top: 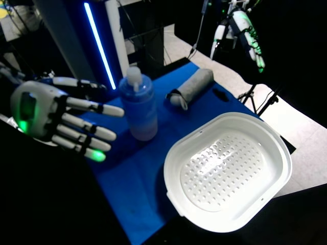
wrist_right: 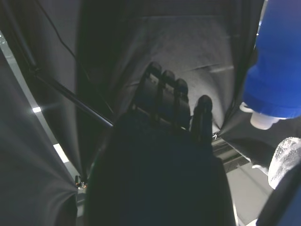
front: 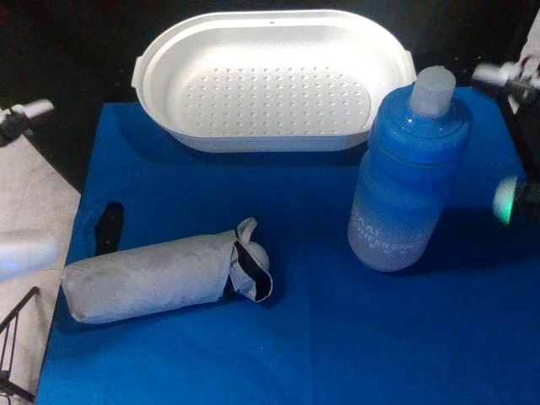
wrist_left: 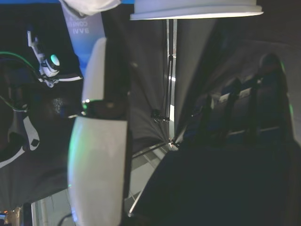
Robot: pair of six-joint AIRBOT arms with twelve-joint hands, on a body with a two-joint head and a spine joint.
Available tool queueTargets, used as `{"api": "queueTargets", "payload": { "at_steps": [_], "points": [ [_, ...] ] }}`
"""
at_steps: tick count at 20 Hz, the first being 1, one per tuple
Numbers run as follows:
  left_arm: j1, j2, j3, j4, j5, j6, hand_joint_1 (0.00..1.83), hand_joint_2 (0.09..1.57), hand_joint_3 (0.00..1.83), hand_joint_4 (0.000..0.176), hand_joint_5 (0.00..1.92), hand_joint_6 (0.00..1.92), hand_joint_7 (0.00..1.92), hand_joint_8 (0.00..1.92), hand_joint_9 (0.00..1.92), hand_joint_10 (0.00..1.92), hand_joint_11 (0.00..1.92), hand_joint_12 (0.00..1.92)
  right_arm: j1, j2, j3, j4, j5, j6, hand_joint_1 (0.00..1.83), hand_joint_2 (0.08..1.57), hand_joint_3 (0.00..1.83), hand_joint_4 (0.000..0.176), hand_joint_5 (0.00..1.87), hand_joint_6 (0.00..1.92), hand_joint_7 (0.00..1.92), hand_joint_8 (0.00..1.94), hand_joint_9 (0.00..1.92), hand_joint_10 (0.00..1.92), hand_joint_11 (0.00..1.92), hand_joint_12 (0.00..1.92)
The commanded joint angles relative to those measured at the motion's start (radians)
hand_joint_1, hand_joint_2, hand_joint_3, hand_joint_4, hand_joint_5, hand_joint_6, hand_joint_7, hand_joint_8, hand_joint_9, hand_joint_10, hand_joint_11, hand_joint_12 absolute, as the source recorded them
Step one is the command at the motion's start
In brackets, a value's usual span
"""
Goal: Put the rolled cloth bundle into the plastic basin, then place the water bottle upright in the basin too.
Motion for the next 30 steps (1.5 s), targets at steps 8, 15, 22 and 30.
{"api": "queueTargets", "payload": {
  "at_steps": [8, 15, 22, 30],
  "points": [
    [-0.075, 0.009, -0.008, 0.107, -0.103, -0.01, 0.54, 0.83, 0.0, 0.176, 0.24, 0.0, 0.04, 0.0, 0.0, 0.0, 0.0, 0.0, 0.008, -0.005, 0.013, 0.003, 0.125, 0.009, 0.11, 1.31, 0.0, 0.142, 0.27, 0.0, 0.18, 0.0, 0.21, 0.0, 0.31, 0.02],
    [-0.369, 0.01, 0.011, 0.469, 0.208, -0.007, 0.55, 0.77, 0.0, 0.176, 0.22, 0.01, 0.02, 0.01, 0.0, 0.0, 0.0, 0.0, 0.007, -0.008, 0.018, 0.003, 0.118, 0.009, 0.12, 1.31, 0.0, 0.146, 0.25, 0.0, 0.19, 0.0, 0.14, 0.0, 0.14, 0.0],
    [-0.537, -0.062, 0.071, 0.715, 0.6, -0.007, 0.61, 0.78, 0.0, 0.176, 0.24, 0.01, 0.13, 0.01, 0.12, 0.01, 0.09, 0.07, 0.006, -0.008, 0.018, 0.004, 0.118, 0.009, 0.17, 1.29, 0.0, 0.112, 0.27, 0.0, 0.19, 0.0, 0.11, 0.0, 0.09, 0.0],
    [-0.577, -0.162, 0.148, 0.771, 0.776, -0.002, 0.73, 0.95, 0.0, 0.149, 0.42, 0.01, 0.54, 0.01, 0.48, 0.02, 0.0, 0.75, 0.002, -0.01, 0.018, 0.008, 0.118, 0.009, 0.14, 1.31, 0.0, 0.12, 0.25, 0.0, 0.19, 0.0, 0.13, 0.0, 0.14, 0.01]
  ]
}}
